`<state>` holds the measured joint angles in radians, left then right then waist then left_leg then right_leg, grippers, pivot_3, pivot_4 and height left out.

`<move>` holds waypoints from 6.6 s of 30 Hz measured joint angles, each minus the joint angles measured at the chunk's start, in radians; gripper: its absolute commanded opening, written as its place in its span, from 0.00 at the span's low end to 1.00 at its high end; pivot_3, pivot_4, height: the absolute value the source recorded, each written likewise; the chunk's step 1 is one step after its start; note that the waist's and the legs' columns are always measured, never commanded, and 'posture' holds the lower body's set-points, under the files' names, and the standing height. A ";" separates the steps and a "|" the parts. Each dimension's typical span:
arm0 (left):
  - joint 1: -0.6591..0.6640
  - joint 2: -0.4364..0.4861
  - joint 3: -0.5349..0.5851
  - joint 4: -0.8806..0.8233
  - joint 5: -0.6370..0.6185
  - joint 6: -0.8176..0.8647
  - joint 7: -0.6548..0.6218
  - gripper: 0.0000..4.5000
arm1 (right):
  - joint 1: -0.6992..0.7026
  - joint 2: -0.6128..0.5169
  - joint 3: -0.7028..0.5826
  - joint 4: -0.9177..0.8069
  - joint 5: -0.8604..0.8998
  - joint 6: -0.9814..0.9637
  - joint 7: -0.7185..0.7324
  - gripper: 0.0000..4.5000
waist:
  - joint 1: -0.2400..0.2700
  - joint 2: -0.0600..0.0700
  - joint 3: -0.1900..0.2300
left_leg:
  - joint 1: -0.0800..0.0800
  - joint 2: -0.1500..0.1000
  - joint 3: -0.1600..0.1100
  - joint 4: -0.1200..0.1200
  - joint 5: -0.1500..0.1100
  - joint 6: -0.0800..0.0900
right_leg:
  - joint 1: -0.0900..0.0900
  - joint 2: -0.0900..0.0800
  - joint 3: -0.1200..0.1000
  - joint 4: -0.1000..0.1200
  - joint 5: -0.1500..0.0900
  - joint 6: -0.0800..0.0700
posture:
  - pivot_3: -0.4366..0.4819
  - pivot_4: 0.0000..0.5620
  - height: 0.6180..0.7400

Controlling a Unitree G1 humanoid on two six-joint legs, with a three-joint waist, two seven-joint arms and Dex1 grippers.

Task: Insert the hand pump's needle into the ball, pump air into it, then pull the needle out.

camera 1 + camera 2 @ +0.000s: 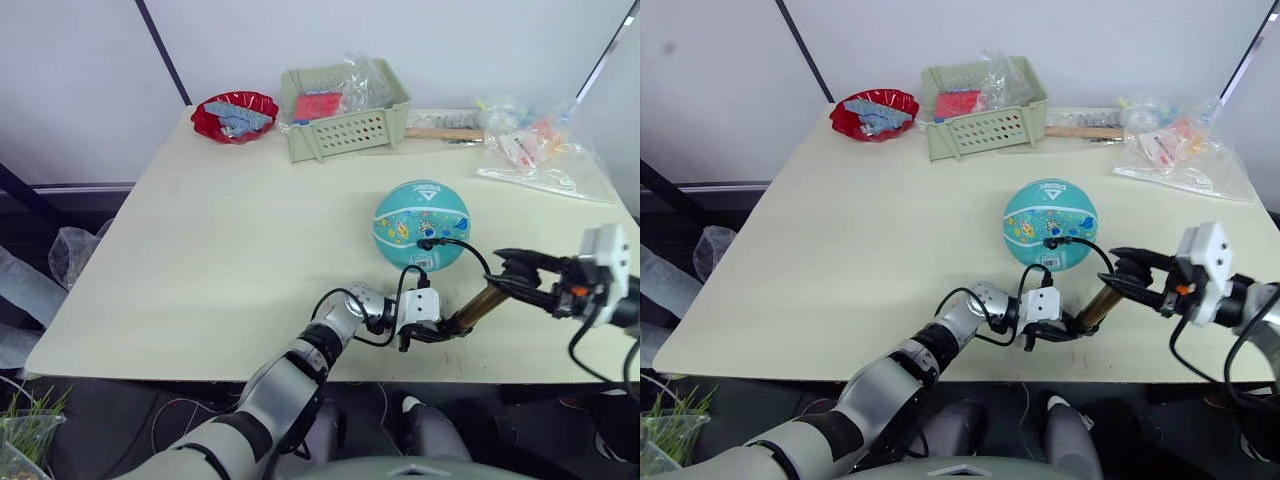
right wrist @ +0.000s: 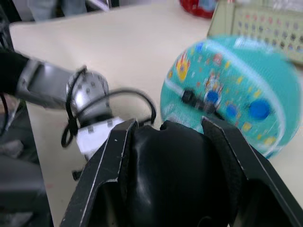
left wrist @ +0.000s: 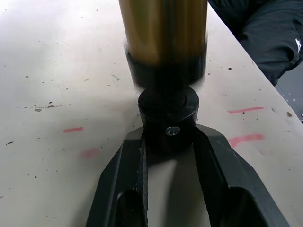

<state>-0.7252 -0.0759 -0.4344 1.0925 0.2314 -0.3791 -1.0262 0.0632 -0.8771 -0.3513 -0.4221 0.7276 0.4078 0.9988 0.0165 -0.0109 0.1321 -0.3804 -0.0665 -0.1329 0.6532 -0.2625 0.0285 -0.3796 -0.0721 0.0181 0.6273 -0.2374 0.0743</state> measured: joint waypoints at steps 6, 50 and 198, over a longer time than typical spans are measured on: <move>-0.008 -0.001 -0.001 0.010 0.000 -0.007 0.001 0.22 | -0.050 -0.108 -0.141 -0.046 0.150 0.136 0.014 0.36 | 0.000 0.003 0.004 | -0.001 0.000 0.001 0.000 0.000 0.000 | 0.000 -0.001 0.000 0.000 0.000 0.000 | 0.48 0.27 1.00; -0.006 0.002 -0.006 0.030 0.010 -0.012 0.027 0.22 | -0.062 0.000 0.219 0.042 -0.209 -0.109 0.031 0.36 | -0.003 -0.009 -0.006 | 0.003 0.001 0.001 0.001 0.000 0.000 | 0.002 0.000 0.000 0.000 0.000 0.000 | 0.48 0.27 1.00; -0.029 -0.008 -0.005 0.045 0.010 -0.026 0.020 0.22 | -0.278 -0.298 -0.208 -0.003 0.254 0.340 0.102 0.36 | 0.001 0.001 0.006 | -0.002 0.000 0.000 0.001 0.000 0.000 | -0.001 -0.002 0.000 -0.001 0.000 0.000 | 0.48 0.27 1.00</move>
<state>-0.7541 -0.0842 -0.4392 1.1375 0.2412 -0.4046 -1.0064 -0.2147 -1.1753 -0.5590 -0.4248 0.9814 0.7478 1.1009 0.0170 -0.0104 0.1377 -0.3820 -0.0665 -0.1325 0.6540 -0.2624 0.0285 -0.3811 -0.0738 0.0184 0.6266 -0.2372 0.0745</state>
